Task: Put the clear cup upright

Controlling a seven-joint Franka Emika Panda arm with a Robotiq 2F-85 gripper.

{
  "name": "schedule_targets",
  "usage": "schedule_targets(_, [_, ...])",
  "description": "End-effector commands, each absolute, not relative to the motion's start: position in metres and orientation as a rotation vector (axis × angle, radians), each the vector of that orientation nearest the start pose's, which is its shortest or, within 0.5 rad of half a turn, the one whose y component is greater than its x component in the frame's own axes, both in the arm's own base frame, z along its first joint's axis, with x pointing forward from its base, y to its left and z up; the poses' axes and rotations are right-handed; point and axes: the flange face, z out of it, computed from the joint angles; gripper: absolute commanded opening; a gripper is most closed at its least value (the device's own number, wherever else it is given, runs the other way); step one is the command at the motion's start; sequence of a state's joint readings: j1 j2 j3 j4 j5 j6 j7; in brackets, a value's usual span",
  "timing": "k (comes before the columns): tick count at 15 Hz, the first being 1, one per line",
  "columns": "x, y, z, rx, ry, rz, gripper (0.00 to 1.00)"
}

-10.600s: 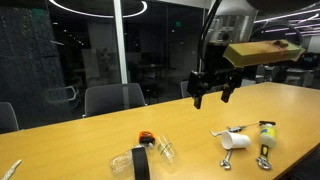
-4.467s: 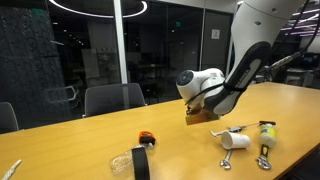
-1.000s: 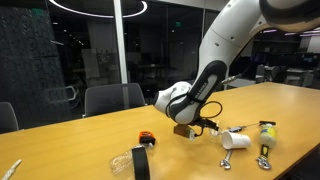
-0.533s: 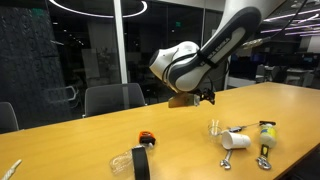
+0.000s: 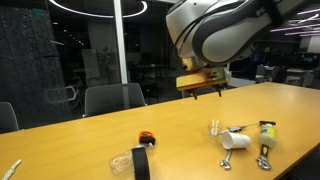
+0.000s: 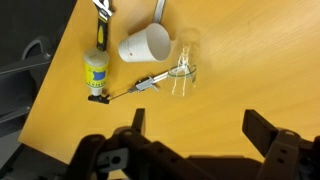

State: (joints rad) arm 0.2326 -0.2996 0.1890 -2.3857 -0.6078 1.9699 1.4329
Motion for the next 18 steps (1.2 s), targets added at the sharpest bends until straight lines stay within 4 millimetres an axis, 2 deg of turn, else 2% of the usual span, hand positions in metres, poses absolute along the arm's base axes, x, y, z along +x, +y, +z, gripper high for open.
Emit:
schedule_targets(1, [0.356, 0.139, 0.464, -3.254, 0.997, -0.626, 1.0])
schedule_targets(5, [0.297, 0.128, 0.486, -3.239, 0.704, -0.416, 1.0])
schedule_targets(11, [0.21, 0.101, 0.508, -3.194, 0.309, -0.047, 1.0])
schedule_targets(13, [0.199, 0.089, 0.513, -3.176, 0.236, 0.083, 1.0])
schedule_targets(18, [0.2, 0.052, 0.511, -3.217, 0.238, 0.285, 1.0])
